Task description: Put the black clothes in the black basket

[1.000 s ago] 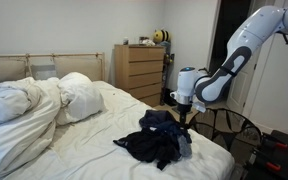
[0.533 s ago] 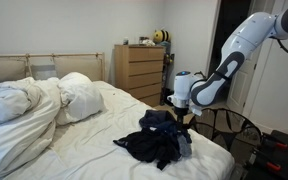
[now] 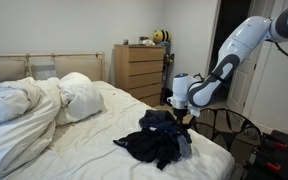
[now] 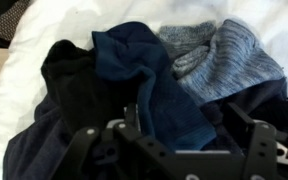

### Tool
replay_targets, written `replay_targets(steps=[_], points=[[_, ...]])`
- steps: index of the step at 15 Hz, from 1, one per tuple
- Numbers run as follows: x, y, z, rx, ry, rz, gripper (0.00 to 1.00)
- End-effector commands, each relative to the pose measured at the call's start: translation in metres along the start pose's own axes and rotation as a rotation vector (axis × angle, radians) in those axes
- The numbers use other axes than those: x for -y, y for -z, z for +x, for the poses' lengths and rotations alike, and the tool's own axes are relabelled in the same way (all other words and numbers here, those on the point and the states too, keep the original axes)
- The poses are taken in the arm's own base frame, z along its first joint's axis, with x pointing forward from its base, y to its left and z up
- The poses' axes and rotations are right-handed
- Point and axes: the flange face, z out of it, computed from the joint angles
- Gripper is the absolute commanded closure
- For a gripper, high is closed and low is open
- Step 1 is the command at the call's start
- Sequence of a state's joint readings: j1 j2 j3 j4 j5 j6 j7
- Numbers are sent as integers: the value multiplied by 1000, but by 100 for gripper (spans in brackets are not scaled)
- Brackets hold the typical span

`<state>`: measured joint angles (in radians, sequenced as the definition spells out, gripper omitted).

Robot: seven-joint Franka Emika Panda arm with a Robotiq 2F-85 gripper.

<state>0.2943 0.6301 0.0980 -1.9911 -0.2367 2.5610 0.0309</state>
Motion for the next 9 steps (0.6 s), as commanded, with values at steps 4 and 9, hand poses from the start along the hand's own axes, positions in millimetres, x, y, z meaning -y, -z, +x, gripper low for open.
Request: replay_targets(steps=[4, 9], points=[[-5, 4, 9, 15, -28, 0, 65], [-10, 6, 10, 18, -38, -3, 100]])
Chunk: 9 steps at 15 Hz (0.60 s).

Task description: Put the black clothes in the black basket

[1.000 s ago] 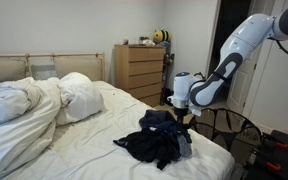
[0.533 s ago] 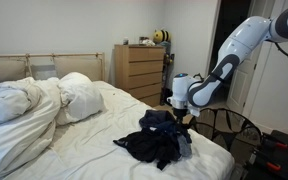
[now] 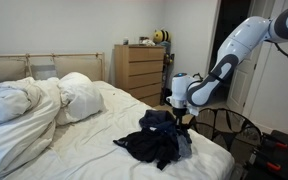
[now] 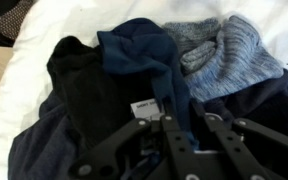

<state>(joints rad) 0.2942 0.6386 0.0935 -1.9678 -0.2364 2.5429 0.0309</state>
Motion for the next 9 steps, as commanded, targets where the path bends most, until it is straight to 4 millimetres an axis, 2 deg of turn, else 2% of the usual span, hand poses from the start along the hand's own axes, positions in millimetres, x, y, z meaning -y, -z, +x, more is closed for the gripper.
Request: replay_targets(steps=[1, 2, 4, 9], points=[[-7, 7, 4, 12, -38, 4, 100], [-9, 10, 2, 16, -44, 10, 100], [-14, 30, -1, 9, -58, 19, 98], [-7, 134, -8, 33, -79, 72, 99]])
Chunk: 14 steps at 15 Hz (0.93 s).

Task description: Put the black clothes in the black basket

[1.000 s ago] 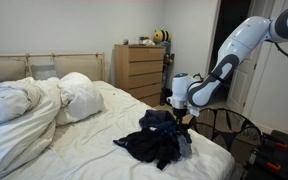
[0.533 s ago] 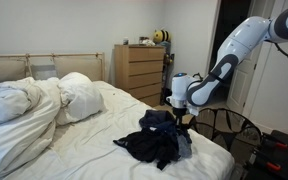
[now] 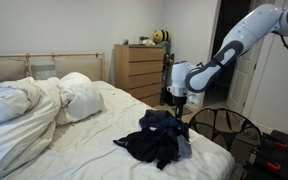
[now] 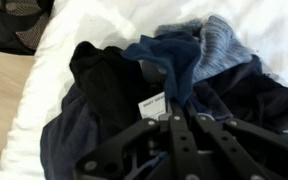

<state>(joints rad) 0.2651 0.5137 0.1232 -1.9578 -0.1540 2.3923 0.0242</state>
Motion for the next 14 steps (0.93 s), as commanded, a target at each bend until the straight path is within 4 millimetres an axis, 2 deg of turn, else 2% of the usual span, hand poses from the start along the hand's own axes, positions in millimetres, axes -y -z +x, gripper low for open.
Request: replay_targets(steps=[1, 6, 8, 11, 14], points=[[10, 91, -15, 26, -19, 49, 99], [18, 218, -45, 46, -72, 66, 99], [10, 255, -58, 27, -119, 45, 99], [-14, 289, -85, 57, -257, -14, 99], [-42, 300, -115, 148, -392, -41, 98]])
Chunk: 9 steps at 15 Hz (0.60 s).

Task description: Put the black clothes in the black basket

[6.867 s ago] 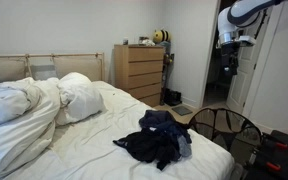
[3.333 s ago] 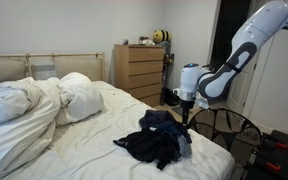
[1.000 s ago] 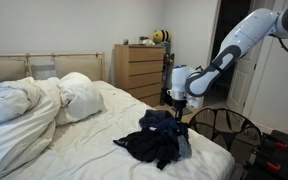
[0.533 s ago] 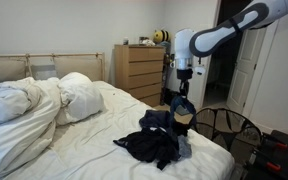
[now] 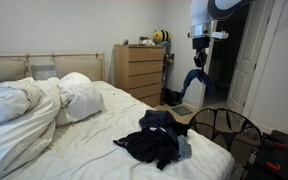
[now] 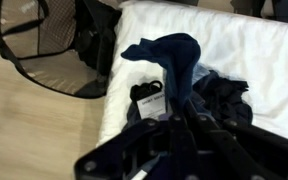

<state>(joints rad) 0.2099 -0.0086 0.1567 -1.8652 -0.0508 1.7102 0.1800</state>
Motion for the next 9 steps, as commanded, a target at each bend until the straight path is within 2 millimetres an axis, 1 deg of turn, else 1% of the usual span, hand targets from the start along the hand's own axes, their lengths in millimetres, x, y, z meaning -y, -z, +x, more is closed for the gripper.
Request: replay_targets(steps=[1, 5, 8, 9], points=[[-42, 9, -27, 111, -164, -45, 98], [-94, 10, -61, 248, -278, -48, 98], [-141, 17, -88, 311, -352, -40, 98], [-158, 21, -98, 297, -386, -56, 98]])
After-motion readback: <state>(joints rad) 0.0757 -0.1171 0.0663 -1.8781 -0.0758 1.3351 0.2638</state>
